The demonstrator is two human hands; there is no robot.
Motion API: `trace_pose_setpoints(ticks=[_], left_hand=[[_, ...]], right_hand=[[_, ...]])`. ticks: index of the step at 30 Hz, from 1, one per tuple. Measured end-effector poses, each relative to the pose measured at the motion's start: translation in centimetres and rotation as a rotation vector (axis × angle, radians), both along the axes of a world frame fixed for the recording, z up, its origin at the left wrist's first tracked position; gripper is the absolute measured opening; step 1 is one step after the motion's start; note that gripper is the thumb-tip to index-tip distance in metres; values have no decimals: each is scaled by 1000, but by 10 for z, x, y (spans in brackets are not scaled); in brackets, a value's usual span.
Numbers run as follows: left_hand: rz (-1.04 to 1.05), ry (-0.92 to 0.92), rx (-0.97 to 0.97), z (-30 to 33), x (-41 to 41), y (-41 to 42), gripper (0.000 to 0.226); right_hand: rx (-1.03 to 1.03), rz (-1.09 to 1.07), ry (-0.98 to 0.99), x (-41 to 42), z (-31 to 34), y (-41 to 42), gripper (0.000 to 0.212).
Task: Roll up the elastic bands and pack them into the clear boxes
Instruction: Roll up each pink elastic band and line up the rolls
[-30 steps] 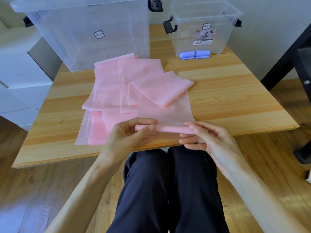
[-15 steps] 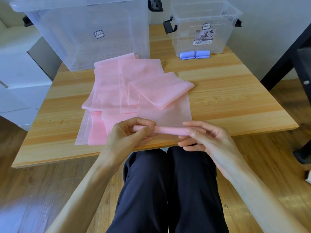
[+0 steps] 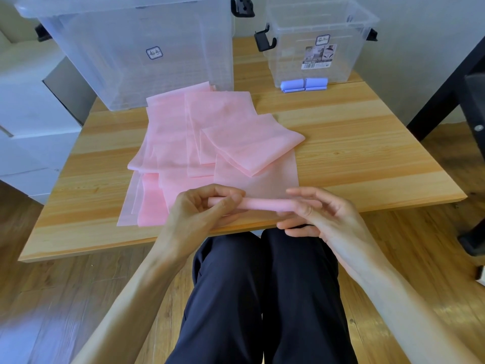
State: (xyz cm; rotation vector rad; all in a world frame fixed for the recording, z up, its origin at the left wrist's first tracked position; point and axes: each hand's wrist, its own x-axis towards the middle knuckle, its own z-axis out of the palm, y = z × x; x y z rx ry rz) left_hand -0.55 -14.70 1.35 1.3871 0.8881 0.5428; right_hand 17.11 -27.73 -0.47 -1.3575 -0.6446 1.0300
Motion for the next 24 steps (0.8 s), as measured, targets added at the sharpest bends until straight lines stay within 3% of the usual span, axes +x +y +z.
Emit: trace_pose_setpoints(ticks=[7, 19, 24], left_hand=[[34, -67, -73, 0, 1, 1, 28], [11, -66, -101, 0, -2, 1, 16], [43, -76, -109, 1, 0, 1, 24]], right_hand=[[-23, -36, 1, 0, 0, 2, 26], [-26, -60, 24, 1, 1, 0, 27], [-12, 9, -16, 0, 1, -2, 26]])
